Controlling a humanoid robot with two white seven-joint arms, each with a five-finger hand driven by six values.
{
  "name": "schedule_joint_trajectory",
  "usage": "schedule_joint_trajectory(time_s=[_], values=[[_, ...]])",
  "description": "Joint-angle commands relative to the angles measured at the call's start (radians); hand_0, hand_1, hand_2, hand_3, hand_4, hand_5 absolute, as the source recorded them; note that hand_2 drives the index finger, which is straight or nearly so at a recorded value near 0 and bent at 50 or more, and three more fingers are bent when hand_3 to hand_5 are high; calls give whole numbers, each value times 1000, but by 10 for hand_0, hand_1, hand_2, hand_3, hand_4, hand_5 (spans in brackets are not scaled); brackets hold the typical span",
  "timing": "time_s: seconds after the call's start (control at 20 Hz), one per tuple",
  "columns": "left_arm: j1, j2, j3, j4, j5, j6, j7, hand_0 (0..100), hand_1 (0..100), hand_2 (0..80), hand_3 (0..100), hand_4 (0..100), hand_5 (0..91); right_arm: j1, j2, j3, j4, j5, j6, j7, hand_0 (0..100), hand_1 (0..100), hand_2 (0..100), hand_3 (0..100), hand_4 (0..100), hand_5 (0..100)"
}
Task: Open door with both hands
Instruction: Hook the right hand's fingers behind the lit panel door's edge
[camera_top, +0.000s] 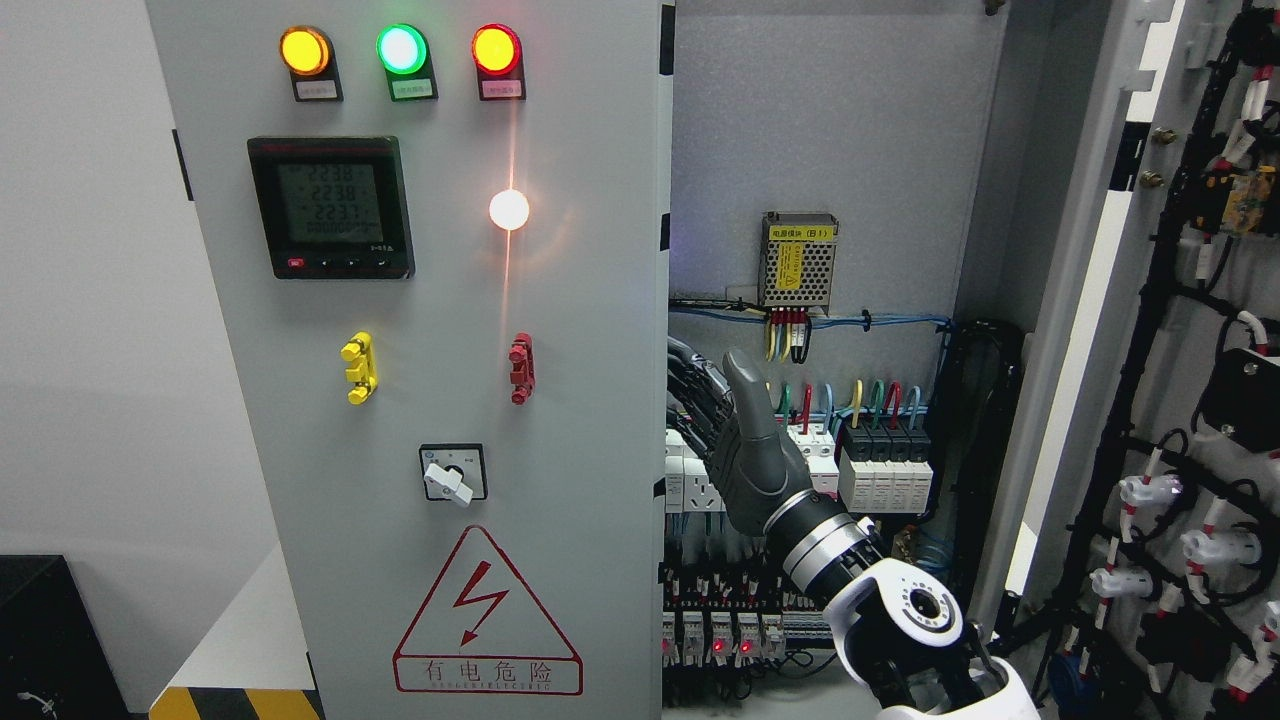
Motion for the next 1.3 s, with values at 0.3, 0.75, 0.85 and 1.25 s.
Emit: schedule_joint_trajectory(time_s=[0.3,0.75,0.85,1.25], values=[[12,0,0,-1,0,0,-1,0,0,0,0,0,0,-35,-11,-37,100,-3,-1,48,0,0,0,0,0,0],[12,0,0,-1,0,0,-1,0,0,0,0,0,0,-29,-38,-40,85,-81,-1,71,0,0,0,0,0,0],[12,0,0,-1,0,0,-1,0,0,0,0,0,0,-28,-38,-40,73,-81,-1,80,0,0,0,0,0,0],[12,0,0,-1,0,0,-1,0,0,0,0,0,0,-35,-38,-38,70,-83,0,157,0,0,0,0,0,0]])
